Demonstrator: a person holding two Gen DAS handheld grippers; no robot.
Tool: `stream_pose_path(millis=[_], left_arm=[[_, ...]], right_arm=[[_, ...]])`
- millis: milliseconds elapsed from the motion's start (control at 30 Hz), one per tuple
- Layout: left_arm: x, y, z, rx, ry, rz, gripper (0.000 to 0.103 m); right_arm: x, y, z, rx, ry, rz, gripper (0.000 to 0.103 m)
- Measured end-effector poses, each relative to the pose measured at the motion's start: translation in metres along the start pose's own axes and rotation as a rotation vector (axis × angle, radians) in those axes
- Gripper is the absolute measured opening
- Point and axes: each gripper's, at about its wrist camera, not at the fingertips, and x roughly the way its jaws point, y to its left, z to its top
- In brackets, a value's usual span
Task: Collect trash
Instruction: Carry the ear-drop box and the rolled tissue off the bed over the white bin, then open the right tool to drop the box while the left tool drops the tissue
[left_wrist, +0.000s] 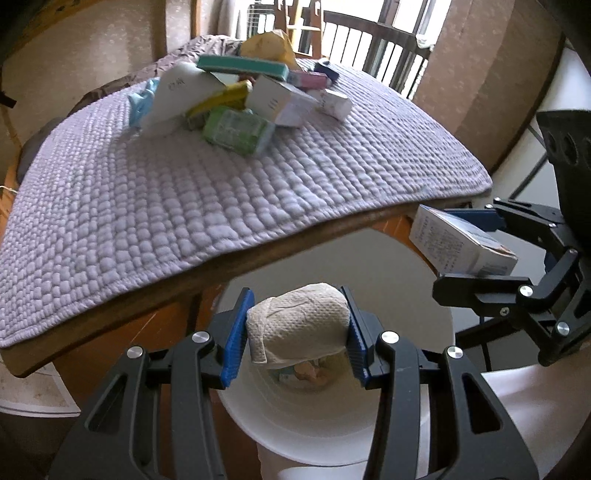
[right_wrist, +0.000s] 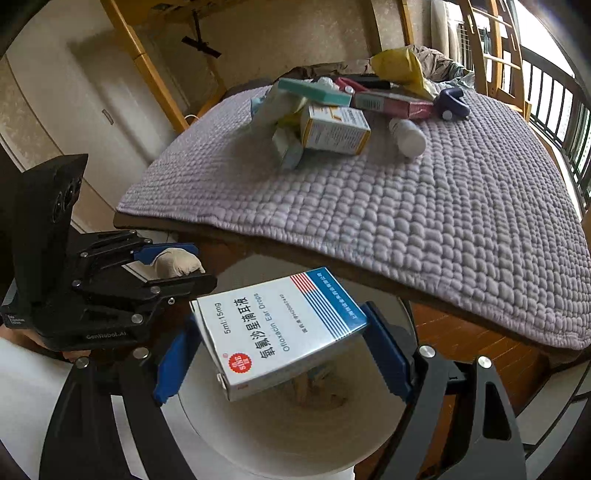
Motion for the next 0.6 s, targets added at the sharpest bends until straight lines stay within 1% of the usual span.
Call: stream_pose_path(millis=[300, 600], left_arm=[[0.02, -0.008, -0.011, 0.065, 0.06, -0.011, 0.048], [0.042, -0.008, -0.013, 0.082, 0.099, -0.002, 0.048]], right_arm=[[0.017, -0.002, -0.013, 0.013, 0.042, -0.01, 0.083], [0.033, -0.005, -0.023, 0.021, 0.076, -0.043, 0.083]])
